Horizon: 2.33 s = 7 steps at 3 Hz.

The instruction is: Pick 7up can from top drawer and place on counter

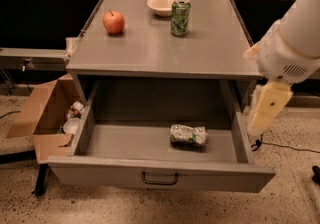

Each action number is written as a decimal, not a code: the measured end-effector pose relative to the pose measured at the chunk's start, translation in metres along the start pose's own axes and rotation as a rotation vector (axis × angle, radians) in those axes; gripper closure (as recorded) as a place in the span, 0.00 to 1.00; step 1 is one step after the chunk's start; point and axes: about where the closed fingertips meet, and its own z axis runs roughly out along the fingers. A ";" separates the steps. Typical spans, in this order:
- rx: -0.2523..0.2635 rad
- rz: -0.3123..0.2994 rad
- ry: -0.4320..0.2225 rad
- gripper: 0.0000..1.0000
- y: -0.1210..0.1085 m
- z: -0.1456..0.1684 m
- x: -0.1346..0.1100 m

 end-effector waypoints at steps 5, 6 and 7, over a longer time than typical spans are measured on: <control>-0.153 -0.002 -0.145 0.00 0.001 0.217 -0.018; -0.144 -0.003 -0.164 0.00 -0.008 0.240 -0.021; -0.148 0.000 -0.177 0.00 -0.016 0.264 -0.024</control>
Offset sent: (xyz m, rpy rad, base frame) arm 0.0266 0.0498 -0.1990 0.1422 0.2102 0.0810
